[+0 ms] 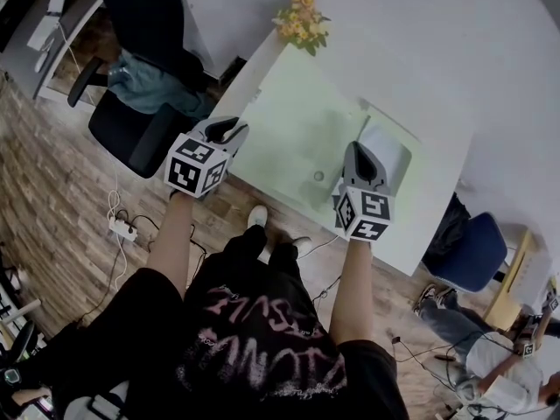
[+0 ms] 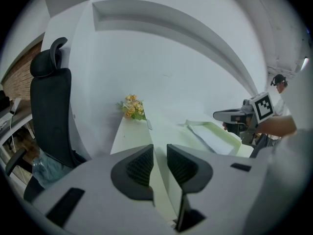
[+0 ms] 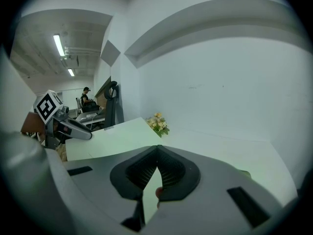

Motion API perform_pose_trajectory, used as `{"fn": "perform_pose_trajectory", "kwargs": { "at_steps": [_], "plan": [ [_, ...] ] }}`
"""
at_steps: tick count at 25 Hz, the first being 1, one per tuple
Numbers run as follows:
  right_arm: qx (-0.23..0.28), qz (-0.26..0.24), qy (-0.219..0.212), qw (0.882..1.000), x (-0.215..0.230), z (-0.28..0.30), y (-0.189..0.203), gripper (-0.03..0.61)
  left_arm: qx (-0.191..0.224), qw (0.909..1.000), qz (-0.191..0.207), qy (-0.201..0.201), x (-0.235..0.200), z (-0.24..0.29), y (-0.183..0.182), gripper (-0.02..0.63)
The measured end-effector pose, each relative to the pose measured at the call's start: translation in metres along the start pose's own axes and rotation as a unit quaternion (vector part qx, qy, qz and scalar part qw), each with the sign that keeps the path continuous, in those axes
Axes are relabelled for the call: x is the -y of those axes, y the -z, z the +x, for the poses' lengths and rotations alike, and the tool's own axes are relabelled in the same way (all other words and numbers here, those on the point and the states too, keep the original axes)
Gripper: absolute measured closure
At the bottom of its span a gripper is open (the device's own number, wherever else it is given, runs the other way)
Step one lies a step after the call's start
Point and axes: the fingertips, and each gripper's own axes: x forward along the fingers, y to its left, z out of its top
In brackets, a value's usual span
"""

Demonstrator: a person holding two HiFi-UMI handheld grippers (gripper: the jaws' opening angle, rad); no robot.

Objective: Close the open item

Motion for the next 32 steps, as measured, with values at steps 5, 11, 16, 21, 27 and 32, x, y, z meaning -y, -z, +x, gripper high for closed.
{"fn": "perform_pose_trajectory", "kwargs": {
  "at_steps": [5, 11, 16, 21, 27, 32],
  "plan": [
    [-0.001, 0.004, 0.006, 1.000, 0.005, -0.003, 0.002, 0.569, 0.006, 1.0000, 0.004, 0.000, 0.002, -0.003, -0.004, 0.538],
    [0.004, 0.013, 0.016, 1.000, 0.015, -0.019, 0.008, 0.569, 0.009, 0.9998, 0.016, -0.007, 0.009, -0.008, -0.011, 0.546],
    [0.012, 0.025, 0.032, 0.999, 0.035, -0.043, 0.017, 0.569, 0.010, 0.9986, 0.048, -0.022, 0.023, -0.015, -0.025, 0.545],
    [0.016, 0.038, 0.048, 0.998, 0.058, -0.067, 0.029, 0.569, 0.020, 0.9969, 0.056, -0.052, 0.032, -0.018, -0.033, 0.548],
    [0.022, 0.056, 0.061, 0.996, 0.081, -0.097, 0.046, 0.569, 0.048, 0.9935, 0.062, -0.083, 0.051, -0.024, -0.049, 0.558],
    [0.030, 0.060, 0.064, 0.996, 0.094, -0.115, 0.052, 0.569, 0.059, 0.9912, 0.065, -0.098, 0.067, -0.029, -0.059, 0.568]
  ]
}}
